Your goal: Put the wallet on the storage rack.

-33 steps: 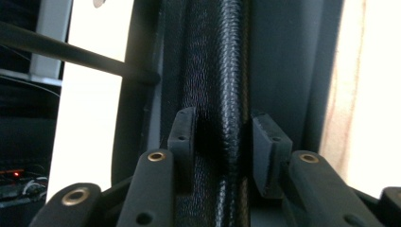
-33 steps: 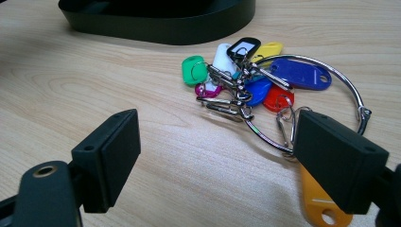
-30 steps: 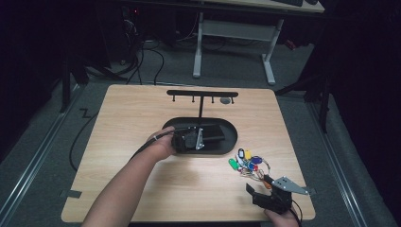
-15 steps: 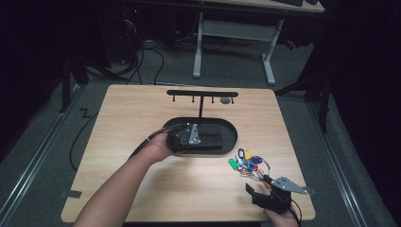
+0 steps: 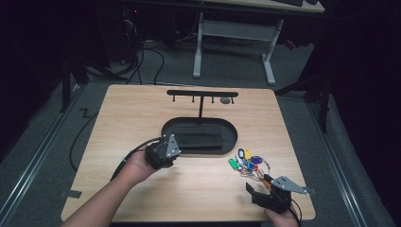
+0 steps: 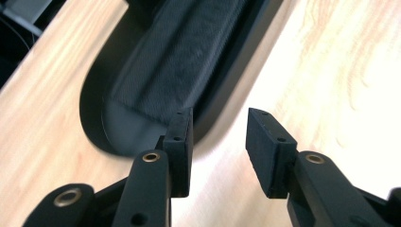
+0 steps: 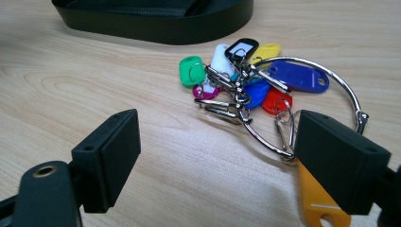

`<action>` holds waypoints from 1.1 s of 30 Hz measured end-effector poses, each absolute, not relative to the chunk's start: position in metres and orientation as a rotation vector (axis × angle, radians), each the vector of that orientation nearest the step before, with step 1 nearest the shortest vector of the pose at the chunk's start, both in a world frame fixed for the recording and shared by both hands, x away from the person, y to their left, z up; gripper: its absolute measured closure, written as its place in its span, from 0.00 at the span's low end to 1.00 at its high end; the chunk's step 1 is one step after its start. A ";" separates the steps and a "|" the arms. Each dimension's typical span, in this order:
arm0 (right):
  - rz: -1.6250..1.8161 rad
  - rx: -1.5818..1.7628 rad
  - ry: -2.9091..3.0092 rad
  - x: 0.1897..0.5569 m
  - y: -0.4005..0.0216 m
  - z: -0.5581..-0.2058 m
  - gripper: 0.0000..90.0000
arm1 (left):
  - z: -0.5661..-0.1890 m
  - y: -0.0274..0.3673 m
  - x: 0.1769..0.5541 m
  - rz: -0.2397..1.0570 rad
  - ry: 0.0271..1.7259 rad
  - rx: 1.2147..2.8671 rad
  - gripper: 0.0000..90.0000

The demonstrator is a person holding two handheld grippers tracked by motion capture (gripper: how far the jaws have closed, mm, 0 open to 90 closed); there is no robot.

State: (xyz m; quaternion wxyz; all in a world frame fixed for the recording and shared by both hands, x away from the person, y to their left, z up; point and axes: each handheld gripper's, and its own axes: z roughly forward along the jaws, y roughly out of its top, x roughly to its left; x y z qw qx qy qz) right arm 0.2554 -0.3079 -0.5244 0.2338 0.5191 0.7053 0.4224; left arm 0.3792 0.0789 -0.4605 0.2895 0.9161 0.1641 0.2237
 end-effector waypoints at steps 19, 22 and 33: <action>1.221 1.473 1.916 0.255 -0.309 -0.518 0.17 | -0.525 0.152 0.294 0.479 0.756 2.292 0.57; 1.222 1.443 1.929 0.255 -0.308 -0.517 0.17 | -0.525 0.162 0.289 0.439 0.784 2.272 0.55; 1.176 1.454 1.942 0.255 -0.307 -0.519 0.19 | -0.511 0.173 0.293 0.425 0.768 2.163 0.48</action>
